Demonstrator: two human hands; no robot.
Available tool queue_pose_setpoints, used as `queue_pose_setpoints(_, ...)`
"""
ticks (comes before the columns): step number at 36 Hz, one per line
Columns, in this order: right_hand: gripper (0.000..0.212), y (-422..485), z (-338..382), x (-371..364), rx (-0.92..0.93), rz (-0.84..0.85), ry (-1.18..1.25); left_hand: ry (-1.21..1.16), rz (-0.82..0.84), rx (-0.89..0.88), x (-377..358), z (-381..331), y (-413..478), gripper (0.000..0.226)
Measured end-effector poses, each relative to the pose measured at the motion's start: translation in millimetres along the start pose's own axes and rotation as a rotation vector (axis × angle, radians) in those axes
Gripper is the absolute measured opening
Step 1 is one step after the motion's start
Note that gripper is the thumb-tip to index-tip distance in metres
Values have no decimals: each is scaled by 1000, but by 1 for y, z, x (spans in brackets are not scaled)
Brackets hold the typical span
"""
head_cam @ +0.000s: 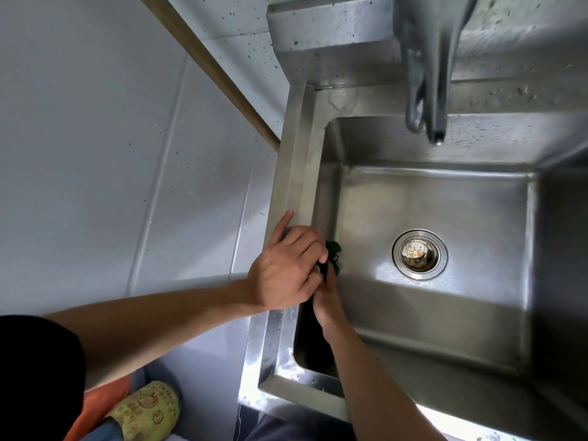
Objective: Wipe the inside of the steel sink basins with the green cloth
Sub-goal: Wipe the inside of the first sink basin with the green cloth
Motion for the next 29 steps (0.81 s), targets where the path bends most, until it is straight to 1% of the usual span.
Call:
queue_pose_setpoints(2,41,-27,21,-1,-6,27,-14,-3,2,3,0,0,0,15)
queue_pose_setpoints(4,37,-58,42,-2,58,57,-29,0,-1,1,0,0,0,16)
queue_pose_setpoints(6,44,-78,48,0,128,113,-66,8,-2,-6,0,0,0,15)
queue_pose_setpoints(9,50,-82,41,2,171,129,-181,21,7,-7,-1,0,-2,15)
queue_pose_setpoints(11,51,-73,35,3,104,121,-182,23,18,-4,-1,0,-1,15)
queue_pose_setpoints(13,48,-65,31,1,-6,81,-133,26,23,2,0,-1,-1,16)
queue_pose_setpoints(15,44,-59,28,-4,-64,37,-98,25,24,9,0,-1,-1,17)
queue_pose_setpoints(17,40,-66,32,-8,-51,22,-100,23,29,11,0,0,-1,16)
queue_pose_setpoints(20,34,-91,40,-9,46,25,-133,25,35,5,-1,0,-1,17)
queue_pose_setpoints(23,35,-104,40,-12,96,4,-134,45,25,-7,-3,0,-2,17)
queue_pose_setpoints(26,40,-83,28,-11,-3,-32,-134,56,20,-6,-4,0,-2,15)
queue_pose_setpoints(29,46,-48,8,-8,-147,-93,-204,56,13,0,-3,0,-1,12)
Point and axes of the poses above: each hand's wrist, its own y-axis towards the middle knuckle, its own x-axis out of the back of the hand, z = x × y, the point moved 3 cm from there along y, towards the middle knuckle, and after that the axes turned 14 degrees about -x, right-handed, at the moved point
